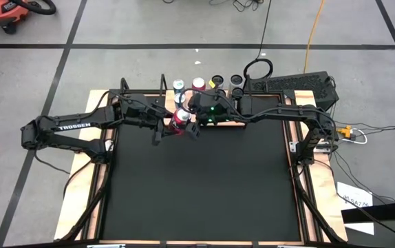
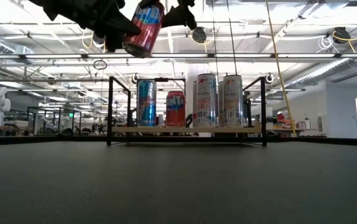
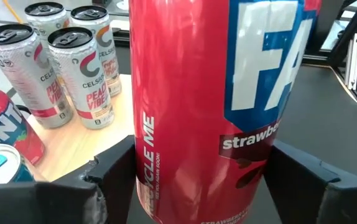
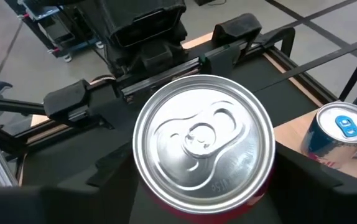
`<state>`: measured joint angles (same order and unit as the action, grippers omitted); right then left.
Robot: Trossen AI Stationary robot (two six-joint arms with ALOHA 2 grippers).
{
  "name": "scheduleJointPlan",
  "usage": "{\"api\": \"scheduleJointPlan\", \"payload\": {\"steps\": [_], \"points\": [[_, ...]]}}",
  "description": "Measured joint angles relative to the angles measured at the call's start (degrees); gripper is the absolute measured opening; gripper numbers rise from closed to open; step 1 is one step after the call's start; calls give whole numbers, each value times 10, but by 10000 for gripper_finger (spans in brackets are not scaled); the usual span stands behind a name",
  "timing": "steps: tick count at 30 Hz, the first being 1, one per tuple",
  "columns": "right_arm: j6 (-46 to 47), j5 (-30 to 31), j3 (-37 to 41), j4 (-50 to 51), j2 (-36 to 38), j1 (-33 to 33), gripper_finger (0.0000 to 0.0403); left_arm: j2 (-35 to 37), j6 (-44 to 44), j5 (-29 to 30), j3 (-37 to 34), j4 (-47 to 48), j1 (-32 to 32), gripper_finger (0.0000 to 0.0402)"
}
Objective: Place canned beverage on shelf
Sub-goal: Put the orange soda can on the shelf aligned with the other orange soda can
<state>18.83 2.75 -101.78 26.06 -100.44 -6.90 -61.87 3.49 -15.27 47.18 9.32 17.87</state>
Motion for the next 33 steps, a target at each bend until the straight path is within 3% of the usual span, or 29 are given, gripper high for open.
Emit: {"api": "scheduleJointPlan", "payload": {"steps": [5, 11, 16, 23, 28, 33], "points": [[0, 27, 0, 16, 0, -1, 275, 0, 0, 21, 0, 6, 3, 338], [-15, 80, 0, 109, 0, -3, 276, 0, 0, 23, 0, 64, 24, 388], [-31, 75, 31, 117, 0, -17, 277, 1, 1, 24, 0, 103, 36, 395], [-52, 79, 93, 72, 0, -72, 277, 1, 4, 24, 0, 85, 38, 395], [-96, 31, 96, 41, -27, -107, 277, 1, 17, 24, 0, 72, 38, 395], [-107, 42, 96, 51, -57, -120, 278, 1, 29, 25, 0, 71, 38, 396]]}}
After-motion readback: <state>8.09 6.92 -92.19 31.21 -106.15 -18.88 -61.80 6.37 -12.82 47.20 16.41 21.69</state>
